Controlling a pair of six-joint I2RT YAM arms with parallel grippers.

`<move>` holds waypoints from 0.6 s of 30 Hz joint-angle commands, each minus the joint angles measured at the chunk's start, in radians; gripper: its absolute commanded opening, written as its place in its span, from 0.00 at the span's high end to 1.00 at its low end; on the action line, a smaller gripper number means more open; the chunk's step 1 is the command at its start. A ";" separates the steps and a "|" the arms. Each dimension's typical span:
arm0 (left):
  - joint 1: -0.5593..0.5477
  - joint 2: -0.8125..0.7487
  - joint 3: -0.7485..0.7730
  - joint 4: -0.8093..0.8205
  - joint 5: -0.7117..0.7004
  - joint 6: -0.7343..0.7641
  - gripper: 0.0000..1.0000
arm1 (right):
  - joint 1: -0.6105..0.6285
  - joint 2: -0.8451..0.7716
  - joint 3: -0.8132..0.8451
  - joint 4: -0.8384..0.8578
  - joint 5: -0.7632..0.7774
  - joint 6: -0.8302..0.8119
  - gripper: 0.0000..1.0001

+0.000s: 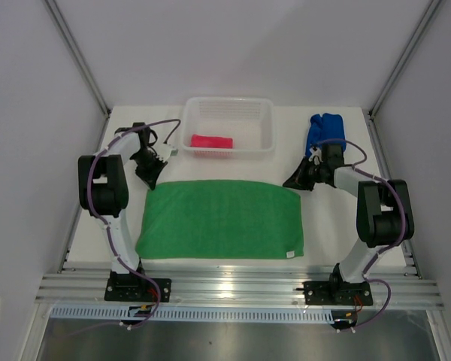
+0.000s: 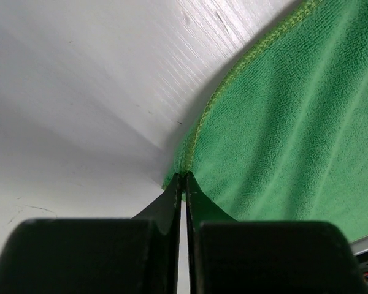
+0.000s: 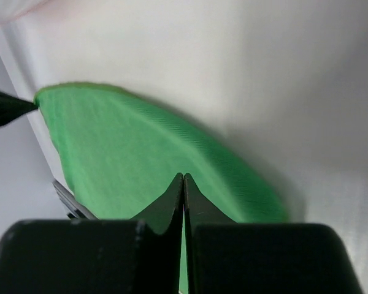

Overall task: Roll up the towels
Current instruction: Fold the towel

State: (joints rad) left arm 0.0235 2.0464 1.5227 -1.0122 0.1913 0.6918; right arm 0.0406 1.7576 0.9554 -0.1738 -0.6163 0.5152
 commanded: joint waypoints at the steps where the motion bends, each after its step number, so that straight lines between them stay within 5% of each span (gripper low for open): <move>1: -0.004 -0.069 -0.002 0.018 0.025 0.022 0.99 | 0.083 -0.081 0.048 0.023 0.003 -0.063 1.00; 7: -0.005 -0.066 -0.007 0.027 0.000 0.023 0.99 | 0.147 -0.104 0.037 -0.030 0.099 -0.093 0.99; 13: -0.004 -0.068 -0.016 0.032 -0.003 0.018 0.99 | 0.102 -0.139 0.078 -0.099 0.256 -0.138 0.56; 18: -0.004 -0.075 -0.029 0.041 -0.006 0.021 0.99 | 0.094 -0.073 0.115 -0.164 0.262 -0.201 0.46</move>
State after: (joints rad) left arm 0.0235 2.0335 1.5032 -0.9810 0.1864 0.6918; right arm 0.1295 1.6722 1.0275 -0.2924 -0.3908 0.3794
